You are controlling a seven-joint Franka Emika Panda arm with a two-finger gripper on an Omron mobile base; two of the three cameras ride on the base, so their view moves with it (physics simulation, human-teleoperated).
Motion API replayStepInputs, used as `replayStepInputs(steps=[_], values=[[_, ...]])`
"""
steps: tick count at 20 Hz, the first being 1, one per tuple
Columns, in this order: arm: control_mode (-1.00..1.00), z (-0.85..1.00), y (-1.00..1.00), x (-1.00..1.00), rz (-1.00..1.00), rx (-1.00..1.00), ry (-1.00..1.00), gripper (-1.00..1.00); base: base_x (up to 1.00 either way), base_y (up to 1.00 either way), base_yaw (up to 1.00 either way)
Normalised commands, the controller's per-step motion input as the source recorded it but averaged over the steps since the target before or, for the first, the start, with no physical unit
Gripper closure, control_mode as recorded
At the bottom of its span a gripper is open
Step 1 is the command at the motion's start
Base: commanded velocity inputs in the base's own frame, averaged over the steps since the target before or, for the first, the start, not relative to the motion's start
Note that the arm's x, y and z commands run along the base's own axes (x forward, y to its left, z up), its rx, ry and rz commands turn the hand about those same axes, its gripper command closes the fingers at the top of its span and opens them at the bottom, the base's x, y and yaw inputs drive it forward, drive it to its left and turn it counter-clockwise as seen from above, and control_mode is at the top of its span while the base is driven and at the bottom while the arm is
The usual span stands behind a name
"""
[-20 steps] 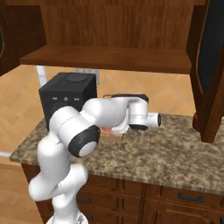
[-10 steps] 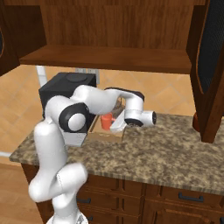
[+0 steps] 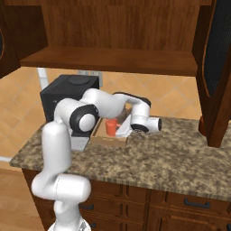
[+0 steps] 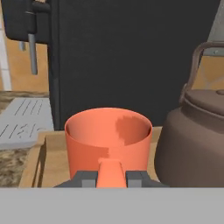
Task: Pick the kettle from the counter and place it on the tray. Then pick the mug from the cabinet and place it on the tray. Then close the cabinet doors.
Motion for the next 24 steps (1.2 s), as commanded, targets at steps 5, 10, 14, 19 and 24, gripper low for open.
replayStepInputs(steps=[5,10,14,19,24], values=[[-1.00,-0.23,0.00,0.25,0.00,0.00,0.01,1.00,0.00,0.00,0.00],[-1.00,-0.29,0.00,0.26,0.00,0.00,0.04,1.00,0.00,0.00,0.00],[-1.00,-0.28,0.00,0.23,0.01,0.00,0.03,1.00,0.00,0.00,0.00],[-1.00,-0.19,0.01,0.02,0.01,0.00,0.00,-1.00,0.00,0.00,0.00],[-1.00,0.00,0.00,-0.08,0.00,0.00,0.00,-1.00,0.00,0.00,0.00]])
